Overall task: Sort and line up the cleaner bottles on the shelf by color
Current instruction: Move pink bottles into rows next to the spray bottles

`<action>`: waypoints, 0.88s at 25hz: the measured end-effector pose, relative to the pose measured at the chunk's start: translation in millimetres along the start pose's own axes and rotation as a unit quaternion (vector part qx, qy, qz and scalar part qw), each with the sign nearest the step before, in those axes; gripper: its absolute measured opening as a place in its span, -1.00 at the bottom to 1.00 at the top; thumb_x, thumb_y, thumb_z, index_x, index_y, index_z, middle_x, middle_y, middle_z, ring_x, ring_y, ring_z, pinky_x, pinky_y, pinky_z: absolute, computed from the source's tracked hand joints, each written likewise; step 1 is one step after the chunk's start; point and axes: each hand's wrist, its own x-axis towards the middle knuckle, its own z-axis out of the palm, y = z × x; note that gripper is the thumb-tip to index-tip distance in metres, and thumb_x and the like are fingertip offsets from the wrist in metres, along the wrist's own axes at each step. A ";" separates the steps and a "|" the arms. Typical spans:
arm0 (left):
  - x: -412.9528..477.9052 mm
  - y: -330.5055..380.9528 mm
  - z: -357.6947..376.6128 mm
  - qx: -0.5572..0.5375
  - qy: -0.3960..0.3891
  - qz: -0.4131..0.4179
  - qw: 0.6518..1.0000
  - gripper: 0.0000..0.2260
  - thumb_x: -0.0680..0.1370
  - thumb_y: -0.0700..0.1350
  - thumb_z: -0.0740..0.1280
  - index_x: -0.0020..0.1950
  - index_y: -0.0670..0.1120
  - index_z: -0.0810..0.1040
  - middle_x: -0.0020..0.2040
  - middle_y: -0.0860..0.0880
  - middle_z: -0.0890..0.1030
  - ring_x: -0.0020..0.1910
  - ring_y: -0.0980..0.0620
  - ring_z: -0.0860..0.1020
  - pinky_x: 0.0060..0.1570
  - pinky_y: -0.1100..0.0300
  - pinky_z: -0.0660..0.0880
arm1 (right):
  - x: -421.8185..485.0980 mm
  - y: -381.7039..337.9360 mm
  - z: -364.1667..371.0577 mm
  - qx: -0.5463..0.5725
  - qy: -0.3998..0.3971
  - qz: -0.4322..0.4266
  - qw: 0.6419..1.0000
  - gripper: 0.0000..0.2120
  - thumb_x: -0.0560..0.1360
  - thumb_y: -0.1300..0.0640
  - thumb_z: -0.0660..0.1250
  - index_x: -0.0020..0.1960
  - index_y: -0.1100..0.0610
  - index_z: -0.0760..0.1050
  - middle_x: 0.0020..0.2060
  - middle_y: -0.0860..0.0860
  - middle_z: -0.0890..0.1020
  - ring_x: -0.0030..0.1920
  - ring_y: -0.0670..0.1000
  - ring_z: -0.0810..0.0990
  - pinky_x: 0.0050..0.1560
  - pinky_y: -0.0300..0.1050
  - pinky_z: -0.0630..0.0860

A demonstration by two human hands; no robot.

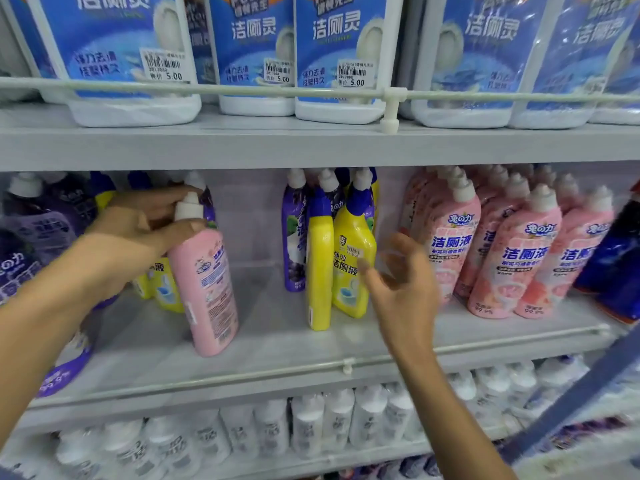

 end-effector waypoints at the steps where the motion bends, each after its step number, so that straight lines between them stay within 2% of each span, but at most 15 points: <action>1: -3.0 -1.0 -5.5 0.001 -0.001 0.003 1.000 -0.63 0.57 -0.35 0.40 0.17 0.11 0.60 -0.17 0.40 0.69 -0.11 0.46 0.64 -0.15 0.51 0.56 | -7.8 -8.5 23.1 -0.007 -0.059 -0.007 0.998 -0.41 0.42 0.02 0.59 0.38 0.04 0.47 0.21 -0.05 0.63 0.14 -0.06 0.65 0.09 -0.16 0.61; 3: -7.6 -5.9 -17.8 0.015 0.004 0.017 1.000 -0.64 0.58 -0.34 0.39 0.20 0.10 0.60 -0.19 0.41 0.68 -0.14 0.46 0.64 -0.12 0.47 0.60 | -15.0 -10.9 62.0 -0.058 -0.095 -0.013 0.994 -0.37 0.39 -0.07 0.56 0.40 -0.01 0.45 0.22 -0.04 0.61 0.18 0.03 0.62 0.13 -0.07 0.58; 5: -9.6 -14.7 -33.4 0.035 0.029 0.028 0.999 -0.64 0.59 -0.32 0.40 0.22 0.11 0.59 -0.20 0.43 0.68 -0.14 0.43 0.64 -0.02 0.40 0.62 | -18.3 -6.9 84.8 -0.098 -0.068 -0.015 0.993 -0.40 0.42 -0.05 0.54 0.39 0.07 0.47 0.19 0.04 0.62 0.16 0.12 0.60 0.12 -0.03 0.54; 6: -11.2 -17.8 -41.1 0.044 0.041 0.028 0.998 -0.63 0.59 -0.32 0.40 0.18 0.15 0.59 -0.20 0.44 0.67 -0.13 0.41 0.65 -0.02 0.43 0.61 | -20.6 -5.9 90.0 -0.104 -0.057 -0.012 0.993 -0.43 0.43 -0.02 0.54 0.38 0.11 0.49 0.17 0.06 0.63 0.12 0.12 0.61 0.10 -0.04 0.53; 8: -15.1 -18.8 -54.4 0.064 0.050 0.022 0.996 -0.61 0.59 -0.34 0.39 0.10 0.20 0.57 -0.18 0.45 0.67 -0.11 0.36 0.66 -0.01 0.53 0.55 | -26.5 -5.1 99.9 -0.094 -0.066 -0.008 0.993 -0.50 0.47 0.01 0.52 0.34 0.13 0.50 0.09 0.06 0.65 0.04 0.10 0.62 0.08 -0.02 0.55; 11: -21.1 -14.2 -69.2 0.076 0.037 0.006 0.996 -0.51 0.61 -0.37 0.36 -0.01 0.30 0.65 -0.21 0.47 0.65 -0.19 0.46 0.62 -0.06 0.59 0.50 | -35.5 -13.0 124.9 -0.047 -0.148 0.001 0.988 -0.57 0.47 -0.02 0.51 0.26 0.08 0.51 -0.03 0.01 0.66 -0.05 0.02 0.63 0.01 0.00 0.60; 13: -27.1 -7.4 -77.3 0.101 0.034 -0.002 0.994 -0.36 0.60 -0.37 0.36 -0.13 0.48 0.65 -0.24 0.46 0.65 -0.21 0.47 0.61 -0.12 0.60 0.49 | -37.1 -24.4 150.8 0.000 -0.198 0.036 0.980 -0.55 0.43 -0.03 0.57 0.24 0.04 0.53 -0.02 -0.04 0.69 -0.04 -0.07 0.66 0.03 -0.06 0.61; 16: -38.1 2.5 -85.7 0.127 0.046 -0.009 0.991 -0.30 0.60 -0.34 0.39 -0.14 0.60 0.58 -0.21 0.46 0.66 -0.15 0.37 0.65 -0.12 0.59 0.50 | -40.5 -38.3 189.9 0.010 -0.223 0.063 0.973 -0.50 0.36 -0.01 0.64 0.23 0.02 0.55 0.04 -0.02 0.70 0.00 -0.08 0.66 0.08 -0.06 0.63; 18: -47.1 1.2 -86.7 0.165 0.084 -0.003 0.983 -0.39 0.55 -0.20 0.48 -0.10 0.63 0.55 -0.22 0.44 0.66 -0.15 0.27 0.67 -0.08 0.42 0.59 | -42.7 -44.8 209.2 0.003 -0.227 0.055 0.972 -0.46 0.35 -0.01 0.65 0.25 0.04 0.54 0.08 0.02 0.69 0.02 -0.04 0.67 0.10 -0.08 0.63; 20: -55.6 -4.5 -79.1 0.189 0.138 0.011 0.972 -0.57 0.48 -0.01 0.47 0.06 0.58 0.53 -0.15 0.31 0.71 -0.08 0.05 0.70 0.06 0.07 0.65 | -45.8 -47.5 222.5 -0.007 -0.223 0.052 0.973 -0.42 0.34 -0.03 0.65 0.27 0.06 0.53 0.10 0.05 0.67 0.04 0.02 0.67 0.10 -0.06 0.62; 22: -63.0 -14.5 -69.1 0.190 0.162 0.010 0.968 -0.56 0.49 -0.01 0.52 0.32 0.30 0.55 -0.01 0.10 0.74 -0.02 -0.07 0.70 0.09 -0.10 0.65 | -51.3 -51.1 230.9 -0.017 -0.220 0.057 0.974 -0.39 0.34 -0.06 0.64 0.29 0.08 0.51 0.13 0.08 0.65 0.07 0.08 0.66 0.10 0.00 0.62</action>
